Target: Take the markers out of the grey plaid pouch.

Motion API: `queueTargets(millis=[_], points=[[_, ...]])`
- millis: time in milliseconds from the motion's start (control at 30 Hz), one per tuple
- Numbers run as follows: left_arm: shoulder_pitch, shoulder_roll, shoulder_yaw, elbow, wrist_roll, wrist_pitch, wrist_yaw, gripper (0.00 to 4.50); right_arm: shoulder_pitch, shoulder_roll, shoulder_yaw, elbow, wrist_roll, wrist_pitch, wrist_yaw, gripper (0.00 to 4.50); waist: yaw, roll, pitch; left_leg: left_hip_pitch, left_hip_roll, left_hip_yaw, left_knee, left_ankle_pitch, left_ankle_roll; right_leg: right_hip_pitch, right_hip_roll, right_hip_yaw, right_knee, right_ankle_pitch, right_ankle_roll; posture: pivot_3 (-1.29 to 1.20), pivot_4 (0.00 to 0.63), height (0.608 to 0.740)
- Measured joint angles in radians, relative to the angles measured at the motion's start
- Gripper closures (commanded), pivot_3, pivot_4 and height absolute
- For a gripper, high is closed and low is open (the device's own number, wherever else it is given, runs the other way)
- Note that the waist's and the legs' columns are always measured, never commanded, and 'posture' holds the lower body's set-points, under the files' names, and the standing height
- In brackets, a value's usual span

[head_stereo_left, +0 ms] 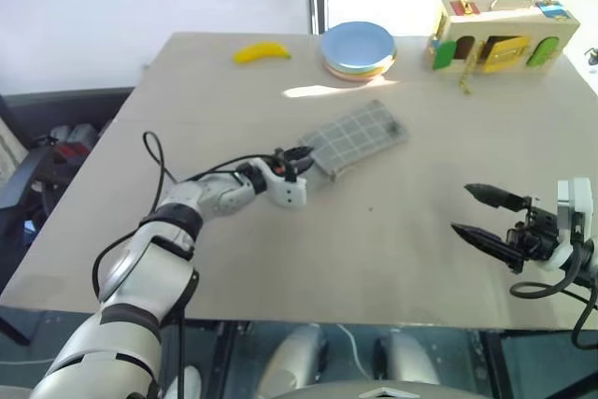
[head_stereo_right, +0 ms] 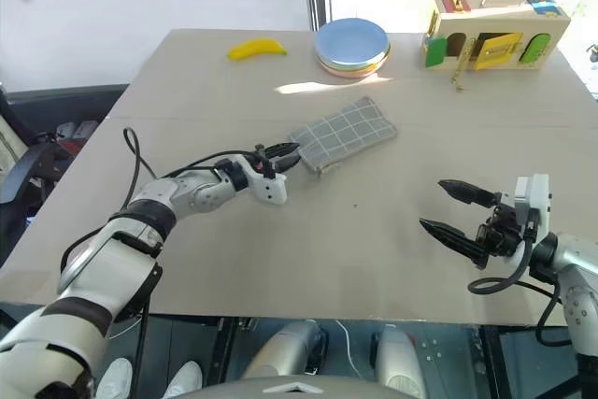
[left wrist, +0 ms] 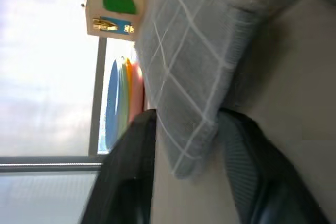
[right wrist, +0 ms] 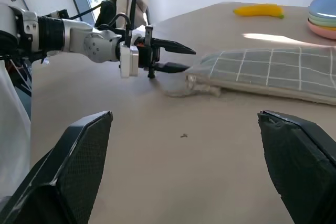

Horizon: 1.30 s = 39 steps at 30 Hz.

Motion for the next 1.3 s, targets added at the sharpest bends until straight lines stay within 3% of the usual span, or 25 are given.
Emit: queueTargets(millis=[33,267,467,633,767,833,1100,1300], points=[[-0.006,-0.003,-0.005,0.006,0.0,0.003,0.01,4.43,0.0,0.006,0.0,0.0,-0.001,-0.003,-0.001,0.0,0.002,0.001,-0.001,0.0,0.0,0.0,0.0,-0.001,0.002,0.0,0.0,0.0,0.0,0.0,0.0,0.0,0.15,0.74],[-0.011,-0.022,-0.014,0.024,-0.006,0.013,0.046,4.43,-0.008,0.03,0.019,0.005,-0.025,-0.026,-0.022,0.0,0.006,0.003,-0.006,0.001,0.0,0.0,0.002,-0.001,0.002,0.001,0.001,-0.002,0.002,0.0,0.001,0.0,0.15,0.74],[0.012,-0.06,0.013,-0.031,-0.102,-0.011,-0.03,4.43,-0.067,0.031,0.136,0.009,-0.218,-0.111,-0.105,0.0,0.003,0.0,-0.004,-0.003,0.0,0.0,0.004,0.001,-0.001,-0.002,0.002,-0.002,0.001,0.0,0.001,0.0,0.15,0.74],[0.021,-0.031,-0.047,-0.14,-0.036,-0.015,-0.042,4.43,-0.105,0.072,0.193,0.006,-0.255,-0.13,-0.149,0.0,-0.009,-0.002,-0.003,-0.004,0.0,0.001,0.003,0.001,-0.001,-0.003,0.002,0.0,0.0,0.0,0.001,0.0,0.15,0.74],[0.05,-0.005,-0.049,-0.156,-0.053,-0.024,-0.072,2.63,-0.11,0.073,0.192,0.009,-0.261,-0.146,-0.156,0.0,-0.027,-0.004,-0.002,-0.004,0.001,0.002,0.003,0.001,-0.001,-0.003,0.002,0.001,0.0,0.0,0.001,0.0,0.15,0.74],[0.066,0.004,-0.042,-0.161,-0.081,-0.045,-0.093,2.22,-0.106,0.073,0.188,0.01,-0.259,-0.148,-0.159,0.0,-0.036,-0.005,-0.001,-0.004,0.001,0.001,0.003,0.001,-0.001,-0.004,0.002,0.001,0.001,0.0,0.001,0.0,0.15,0.74],[0.172,0.134,0.029,-0.235,-0.296,-0.121,-0.326,2.22,-0.046,0.045,0.116,-0.033,-0.162,-0.116,-0.154,0.0,-0.055,-0.006,0.0,-0.004,0.002,0.002,0.002,0.001,-0.001,-0.005,0.002,0.005,0.001,0.0,0.001,0.0,0.15,0.74],[0.208,0.174,0.07,-0.227,-0.361,-0.103,-0.425,2.22,-0.041,0.039,0.101,-0.033,-0.148,-0.11,-0.165,0.0,-0.047,-0.006,0.0,-0.004,0.001,0.001,0.002,0.0,-0.001,-0.005,0.002,0.004,0.001,0.0,0.001,0.0,0.15,0.74]])
